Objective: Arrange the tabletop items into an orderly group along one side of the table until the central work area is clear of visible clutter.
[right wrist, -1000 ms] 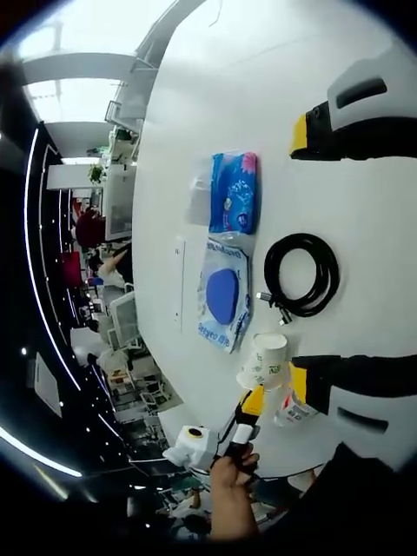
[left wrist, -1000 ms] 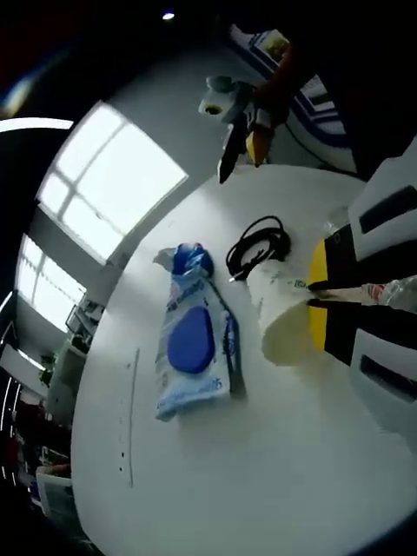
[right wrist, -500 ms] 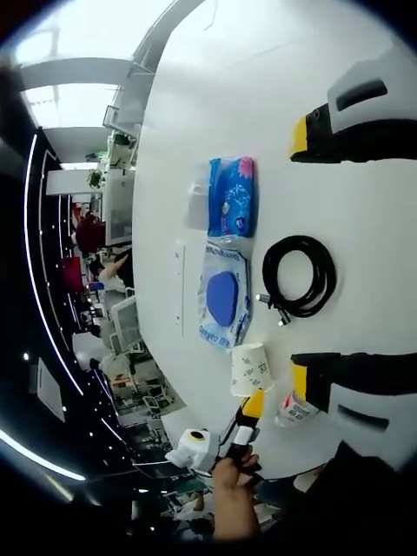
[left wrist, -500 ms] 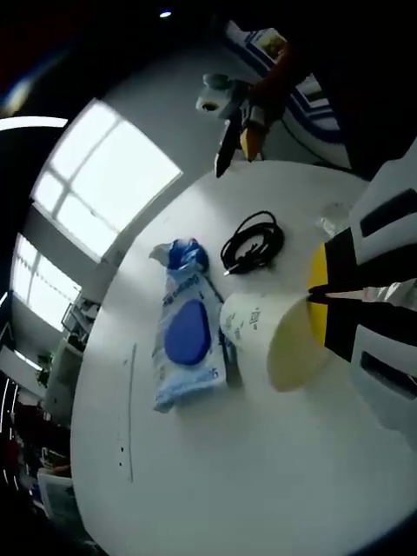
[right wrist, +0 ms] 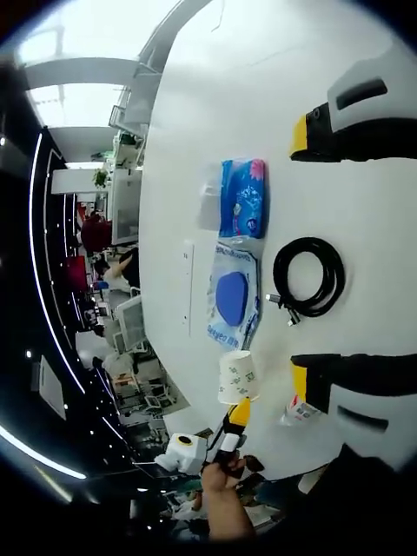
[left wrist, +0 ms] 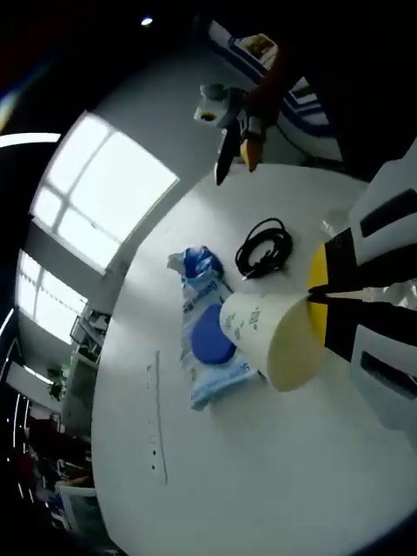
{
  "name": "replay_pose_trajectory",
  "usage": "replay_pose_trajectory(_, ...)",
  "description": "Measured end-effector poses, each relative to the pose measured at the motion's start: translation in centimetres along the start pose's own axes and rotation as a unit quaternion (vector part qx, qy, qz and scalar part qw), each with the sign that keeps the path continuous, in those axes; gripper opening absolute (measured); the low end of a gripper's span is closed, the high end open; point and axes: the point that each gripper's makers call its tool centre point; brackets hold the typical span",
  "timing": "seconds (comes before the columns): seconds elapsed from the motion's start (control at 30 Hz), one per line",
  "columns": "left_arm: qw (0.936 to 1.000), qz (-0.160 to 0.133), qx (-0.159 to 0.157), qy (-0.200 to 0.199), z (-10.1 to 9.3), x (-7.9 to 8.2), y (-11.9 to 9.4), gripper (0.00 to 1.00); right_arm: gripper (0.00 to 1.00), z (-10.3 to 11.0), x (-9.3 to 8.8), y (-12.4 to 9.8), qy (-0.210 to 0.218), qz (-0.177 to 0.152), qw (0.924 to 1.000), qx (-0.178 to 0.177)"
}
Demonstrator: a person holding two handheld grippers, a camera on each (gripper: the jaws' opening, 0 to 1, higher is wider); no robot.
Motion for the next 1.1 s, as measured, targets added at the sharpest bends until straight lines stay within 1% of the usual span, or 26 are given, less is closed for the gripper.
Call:
replay_pose_trajectory(0.1,0.9993,0.019,0.007,0.032,1.1,0.6,-0.5,0.00,0.88,-0.1,0.1,0.0,0.001,-0.002,1.0000,-0.001)
replay_pose_trajectory(0.13,0.9980,0.031,0.012,0.053,1.6,0.8,-0.8,0.00,0.88,-0.1,0.0,-0.1,0.001,-0.001,1.0000,-0.001)
replay_pose_trajectory(0.2,0.9967,0.041,0.014,0.068,1.9,1.2,-1.1,0.00,0.88,-0.2,0.1,-0.1,0.000,-0.002,1.0000,-0.002)
replay_pose_trajectory(0.27,0.9934,0.056,0.024,0.097,2.6,1.9,-1.6,0.00,0.88,-0.1,0.2,-0.1,0.001,-0.003,1.0000,-0.001)
replay_pose_trajectory(0.4,0.9887,0.070,0.030,0.129,3.3,3.0,-1.9,0.00,0.89,0.0,0.5,-0.2,0.002,-0.007,1.0000,0.001)
replay_pose_trajectory(0.57,0.9786,0.108,0.031,0.172,4.4,3.8,-2.0,0.00,0.90,0.1,0.7,-0.1,0.000,-0.008,1.0000,0.003)
replay_pose_trajectory(0.6,0.9777,0.113,0.031,0.175,4.6,4.0,-2.0,0.00,0.90,0.0,0.7,-0.1,0.001,-0.008,1.0000,0.003)
replay_pose_trajectory(0.7,0.9691,0.142,0.034,0.199,5.5,4.4,-2.1,0.00,0.90,-0.1,0.7,-0.1,0.000,-0.008,1.0000,0.002)
replay_pose_trajectory(0.73,0.9645,0.155,0.036,0.210,5.9,4.6,-2.2,0.00,0.89,-0.1,0.6,-0.1,-0.002,-0.006,1.0000,0.002)
replay_pose_trajectory(0.8,0.9590,0.168,0.037,0.226,6.6,5.0,-2.1,0.00,0.89,-0.1,0.5,-0.2,-0.002,-0.005,1.0000,0.000)
replay_pose_trajectory(0.83,0.9567,0.179,0.041,0.226,7.1,5.1,-2.2,0.00,0.89,-0.1,0.5,-0.2,0.001,-0.007,1.0000,0.000)
replay_pose_trajectory(0.87,0.9554,0.183,0.042,0.228,7.2,5.2,-2.2,0.00,0.89,0.0,0.6,-0.2,0.003,-0.008,1.0000,-0.001)
replay_pose_trajectory(0.9,0.9510,0.193,0.039,0.238,7.6,5.4,-2.2,0.00,0.89,0.0,0.7,-0.2,0.004,-0.011,0.9999,-0.002)
replay_pose_trajectory(0.97,0.9462,0.210,0.038,0.243,8.1,5.5,-2.3,0.00,0.89,0.0,0.8,-0.1,0.005,-0.013,0.9999,-0.005)
replay_pose_trajectory(1.03,0.9369,0.234,0.041,0.257,8.8,5.5,-2.6,0.00,0.89,-0.1,0.8,0.0,0.010,-0.015,0.9998,-0.007)
replay_pose_trajectory(1.1,0.9272,0.255,0.037,0.272,9.1,5.5,-2.7,0.00,0.89,0.0,0.9,0.0,0.012,-0.017,0.9998,-0.008)
Point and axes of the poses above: the point that each gripper's makers call its tool centre point, and the gripper's own axes: y roughly forward along the fingers, z roughly to its left, x roughly out of its top, and after that the axes turned 12 degrees about -z, right-handed
